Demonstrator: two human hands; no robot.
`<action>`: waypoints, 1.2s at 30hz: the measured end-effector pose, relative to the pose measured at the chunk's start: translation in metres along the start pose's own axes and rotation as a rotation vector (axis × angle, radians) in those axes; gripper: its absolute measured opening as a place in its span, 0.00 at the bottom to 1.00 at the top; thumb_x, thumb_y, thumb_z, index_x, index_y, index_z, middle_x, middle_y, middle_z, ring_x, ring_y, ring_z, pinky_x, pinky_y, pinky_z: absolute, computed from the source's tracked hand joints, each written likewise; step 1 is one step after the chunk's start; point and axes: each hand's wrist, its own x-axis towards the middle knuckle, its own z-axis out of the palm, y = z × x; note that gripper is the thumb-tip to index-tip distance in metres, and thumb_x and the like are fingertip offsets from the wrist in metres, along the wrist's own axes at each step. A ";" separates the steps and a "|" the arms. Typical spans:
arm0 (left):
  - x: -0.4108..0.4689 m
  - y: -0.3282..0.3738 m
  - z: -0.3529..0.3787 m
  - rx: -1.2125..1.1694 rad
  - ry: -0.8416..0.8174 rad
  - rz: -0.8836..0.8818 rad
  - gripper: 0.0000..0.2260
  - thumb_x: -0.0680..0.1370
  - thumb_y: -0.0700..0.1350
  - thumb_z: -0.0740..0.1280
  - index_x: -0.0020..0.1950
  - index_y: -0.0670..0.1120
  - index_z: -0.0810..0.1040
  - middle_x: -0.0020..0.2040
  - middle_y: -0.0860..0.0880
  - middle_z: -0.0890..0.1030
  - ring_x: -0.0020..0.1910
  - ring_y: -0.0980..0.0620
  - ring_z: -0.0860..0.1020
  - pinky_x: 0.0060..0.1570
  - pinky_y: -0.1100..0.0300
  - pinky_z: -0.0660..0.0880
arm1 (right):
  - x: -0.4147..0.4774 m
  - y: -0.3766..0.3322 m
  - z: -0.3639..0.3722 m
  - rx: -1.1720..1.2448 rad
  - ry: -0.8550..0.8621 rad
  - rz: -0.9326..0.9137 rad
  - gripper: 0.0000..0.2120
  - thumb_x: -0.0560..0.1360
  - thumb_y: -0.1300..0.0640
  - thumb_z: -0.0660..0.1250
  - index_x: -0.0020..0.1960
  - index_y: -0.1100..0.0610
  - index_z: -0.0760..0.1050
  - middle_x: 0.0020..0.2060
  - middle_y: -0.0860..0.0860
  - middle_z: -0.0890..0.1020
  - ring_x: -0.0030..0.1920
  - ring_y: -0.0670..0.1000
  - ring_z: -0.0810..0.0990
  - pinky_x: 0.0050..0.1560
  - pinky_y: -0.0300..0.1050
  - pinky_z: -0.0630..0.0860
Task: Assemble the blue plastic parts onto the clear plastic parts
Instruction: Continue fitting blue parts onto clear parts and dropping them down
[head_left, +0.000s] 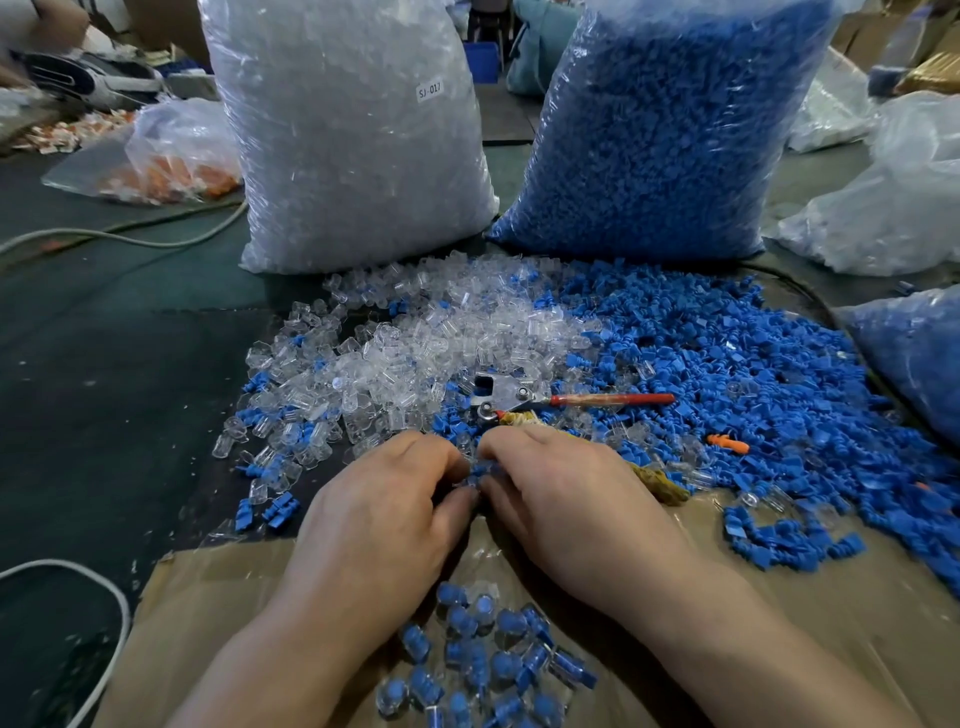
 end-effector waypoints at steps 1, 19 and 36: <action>0.000 0.000 0.001 -0.017 0.008 -0.006 0.04 0.76 0.56 0.69 0.47 0.58 0.76 0.42 0.62 0.75 0.41 0.63 0.74 0.41 0.60 0.73 | 0.000 0.000 -0.001 0.030 0.019 0.004 0.07 0.81 0.47 0.56 0.53 0.48 0.70 0.45 0.46 0.76 0.44 0.50 0.75 0.44 0.51 0.72; -0.007 -0.004 -0.002 -1.020 0.030 -0.421 0.03 0.71 0.50 0.73 0.41 0.51 0.83 0.34 0.46 0.83 0.29 0.54 0.78 0.29 0.62 0.74 | -0.009 -0.003 -0.024 1.252 0.013 0.472 0.05 0.68 0.53 0.72 0.43 0.52 0.83 0.32 0.57 0.83 0.32 0.54 0.83 0.31 0.45 0.81; -0.007 0.000 -0.002 -1.010 0.026 -0.349 0.09 0.77 0.40 0.71 0.45 0.55 0.84 0.34 0.49 0.83 0.31 0.54 0.80 0.30 0.64 0.76 | -0.009 -0.008 -0.017 1.430 -0.082 0.522 0.07 0.79 0.56 0.65 0.51 0.60 0.73 0.32 0.55 0.80 0.26 0.51 0.76 0.23 0.41 0.73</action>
